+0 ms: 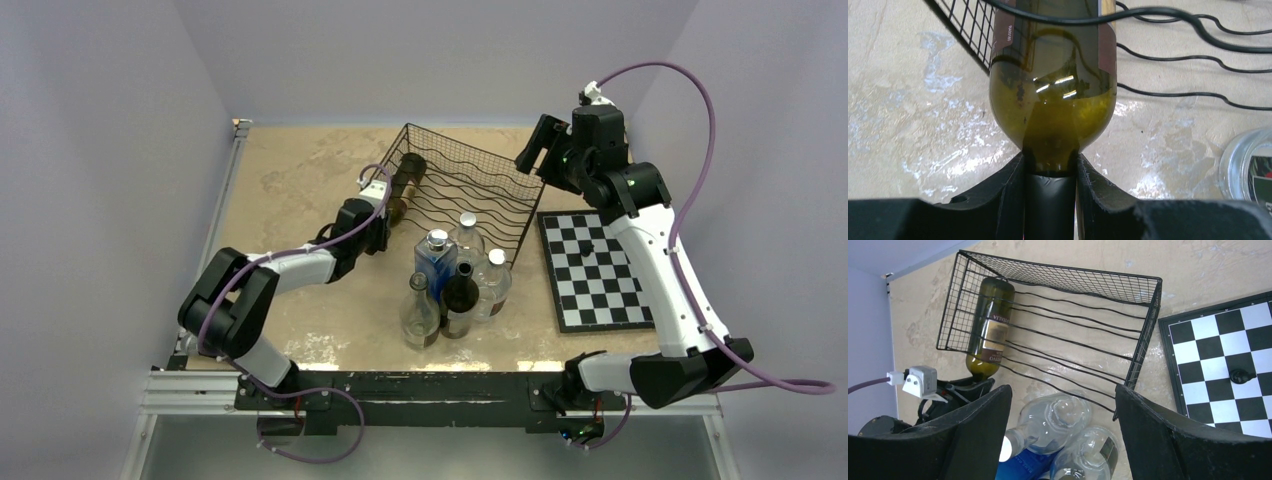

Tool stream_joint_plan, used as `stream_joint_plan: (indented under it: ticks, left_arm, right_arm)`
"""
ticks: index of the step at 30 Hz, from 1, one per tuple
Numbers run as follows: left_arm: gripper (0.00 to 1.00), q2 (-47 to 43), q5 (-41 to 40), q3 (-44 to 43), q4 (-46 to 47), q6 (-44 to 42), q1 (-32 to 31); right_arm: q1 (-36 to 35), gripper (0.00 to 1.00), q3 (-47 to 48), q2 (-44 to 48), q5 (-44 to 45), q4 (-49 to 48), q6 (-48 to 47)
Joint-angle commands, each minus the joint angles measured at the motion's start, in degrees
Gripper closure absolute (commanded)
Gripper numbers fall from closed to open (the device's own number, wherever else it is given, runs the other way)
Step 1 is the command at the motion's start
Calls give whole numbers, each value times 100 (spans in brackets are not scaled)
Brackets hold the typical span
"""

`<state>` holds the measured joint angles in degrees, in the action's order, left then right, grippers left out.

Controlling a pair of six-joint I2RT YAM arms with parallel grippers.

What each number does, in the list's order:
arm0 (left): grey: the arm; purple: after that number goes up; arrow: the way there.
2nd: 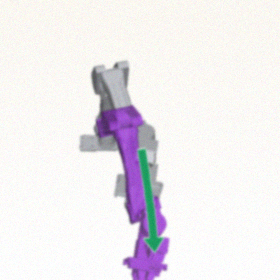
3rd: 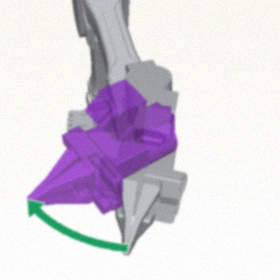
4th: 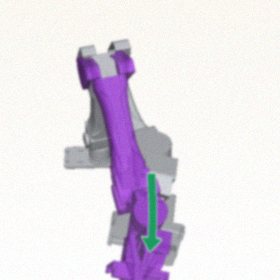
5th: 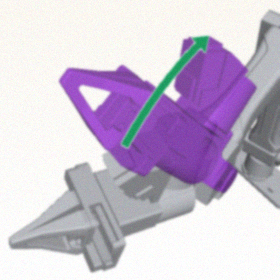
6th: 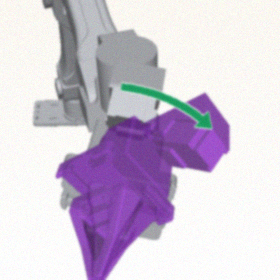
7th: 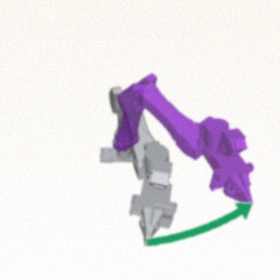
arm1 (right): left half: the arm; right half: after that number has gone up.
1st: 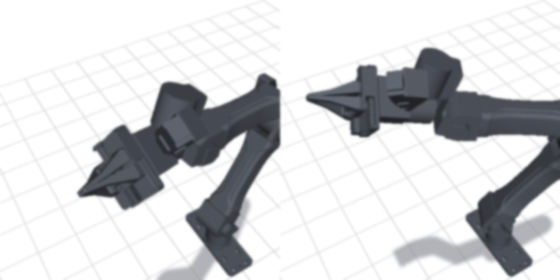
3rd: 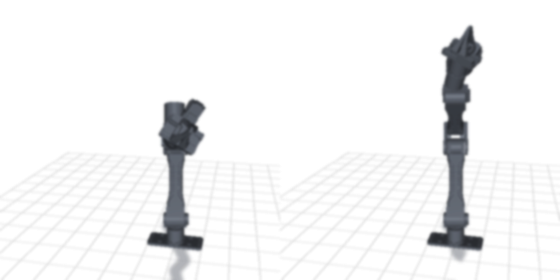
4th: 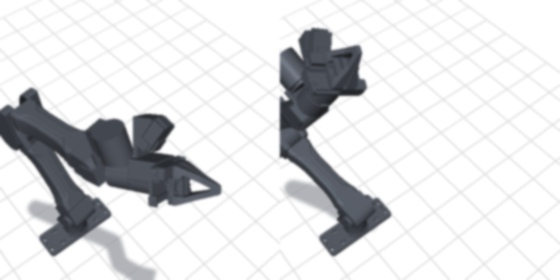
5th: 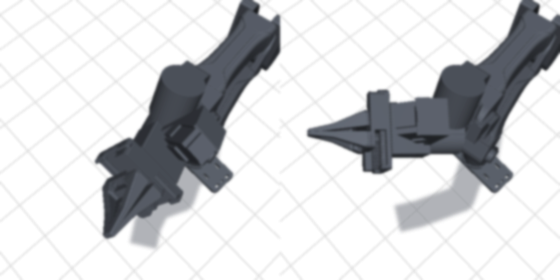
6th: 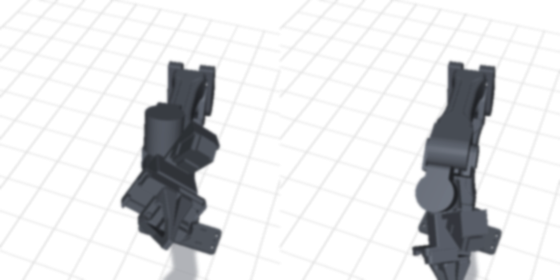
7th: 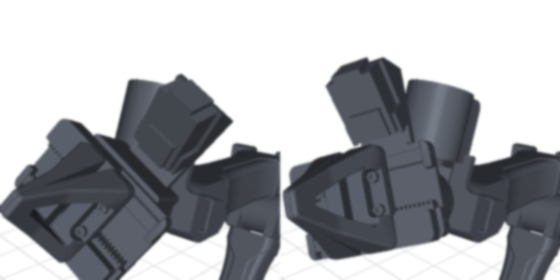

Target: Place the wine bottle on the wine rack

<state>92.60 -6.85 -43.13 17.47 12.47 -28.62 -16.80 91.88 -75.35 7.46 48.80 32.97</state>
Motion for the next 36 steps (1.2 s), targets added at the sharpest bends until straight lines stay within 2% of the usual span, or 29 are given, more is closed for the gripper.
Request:
stream_joint_plan:
  ticks: [1, 4, 13, 25, 32, 34, 36]
  left_arm:
    - [100, 77, -55, -711, 853, 151, 23]
    - [100, 225, 106, -933, 432, 229, 32]
    - [100, 636, 323, -1193, 76, 417, 39]
    - [96, 912, 328, -1391, 198, 909, 151]
    - [98, 930, 840, -1404, 375, 1494, 361]
    - [91, 967, 964, -1424, 371, 1644, 411]
    - [75, 1028, 1141, -1433, 421, 1828, 463]
  right_arm:
    - [27, 20, 140, 146, 38, -3, -67]
    - [30, 20, 102, 201, 106, -7, -97]
    - [43, 20, 50, 288, 183, 22, -141]
    - [36, 20, -110, 459, 245, 17, -141]
    - [37, 19, -165, 526, 264, 25, -173]
    - [38, 19, -178, 536, 264, 28, -173]
    - [36, 20, -179, 538, 249, 28, -177]
